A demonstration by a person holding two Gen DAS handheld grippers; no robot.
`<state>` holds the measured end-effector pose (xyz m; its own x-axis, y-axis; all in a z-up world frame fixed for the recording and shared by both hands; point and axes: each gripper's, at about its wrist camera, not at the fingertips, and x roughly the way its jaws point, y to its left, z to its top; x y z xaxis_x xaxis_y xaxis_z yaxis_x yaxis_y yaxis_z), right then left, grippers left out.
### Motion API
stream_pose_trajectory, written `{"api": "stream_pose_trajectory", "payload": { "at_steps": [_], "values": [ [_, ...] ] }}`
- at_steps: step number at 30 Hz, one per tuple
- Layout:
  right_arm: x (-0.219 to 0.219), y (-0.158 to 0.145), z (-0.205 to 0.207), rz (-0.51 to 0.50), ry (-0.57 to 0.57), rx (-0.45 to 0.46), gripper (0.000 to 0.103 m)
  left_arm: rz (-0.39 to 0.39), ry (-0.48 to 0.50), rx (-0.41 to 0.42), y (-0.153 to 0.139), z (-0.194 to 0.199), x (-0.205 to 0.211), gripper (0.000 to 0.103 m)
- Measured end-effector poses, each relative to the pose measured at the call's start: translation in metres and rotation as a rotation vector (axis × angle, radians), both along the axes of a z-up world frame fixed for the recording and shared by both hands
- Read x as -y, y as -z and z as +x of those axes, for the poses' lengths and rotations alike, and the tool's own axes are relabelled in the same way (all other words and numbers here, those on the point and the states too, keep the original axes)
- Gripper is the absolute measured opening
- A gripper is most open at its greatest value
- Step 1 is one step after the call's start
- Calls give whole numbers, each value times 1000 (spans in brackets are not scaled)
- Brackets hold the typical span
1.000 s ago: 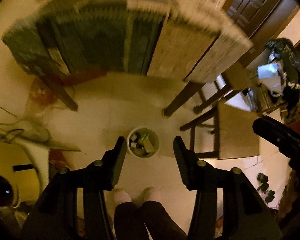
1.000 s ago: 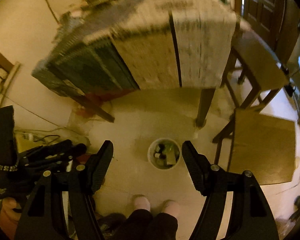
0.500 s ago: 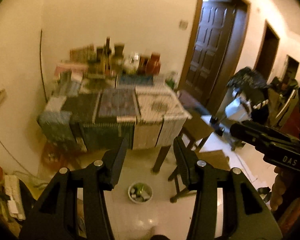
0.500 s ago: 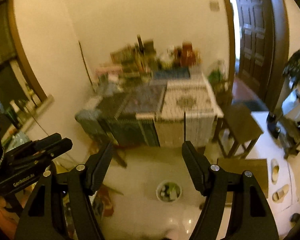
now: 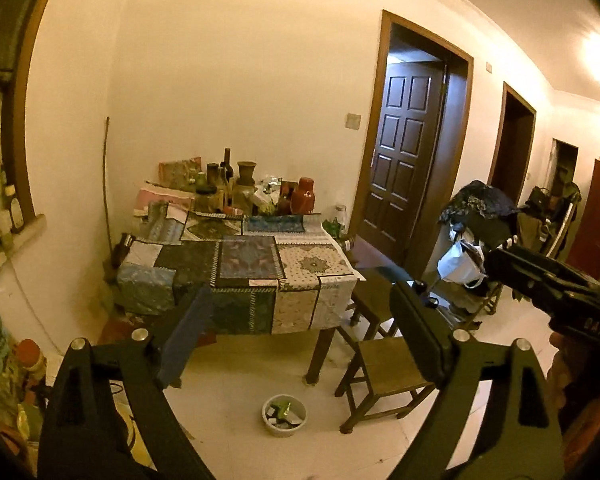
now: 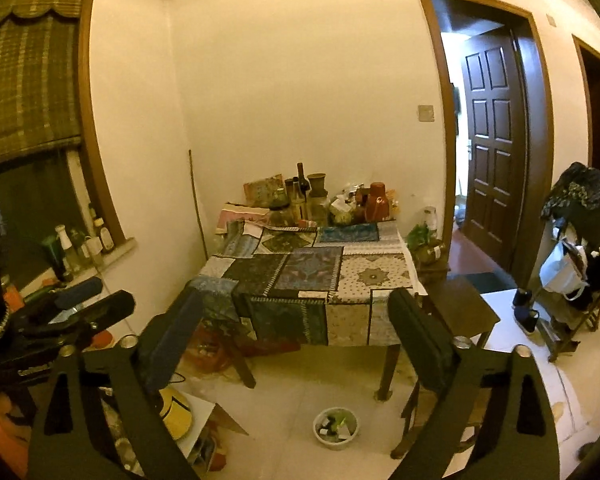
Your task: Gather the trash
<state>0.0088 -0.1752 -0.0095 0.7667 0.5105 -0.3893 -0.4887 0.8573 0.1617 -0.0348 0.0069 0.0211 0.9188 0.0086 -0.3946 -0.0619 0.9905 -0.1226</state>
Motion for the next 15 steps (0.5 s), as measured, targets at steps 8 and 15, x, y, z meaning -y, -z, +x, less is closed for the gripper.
{"api": "stream_pose_trajectory", "payload": {
  "at_steps": [8,15],
  "values": [
    [-3,2,-21,-37,-1,3,95,-1,6,5,0,-15,0,91],
    [3,-1,-32,-35,1,-4,95,15,21,0,-1,-22,0,91]
  ]
}}
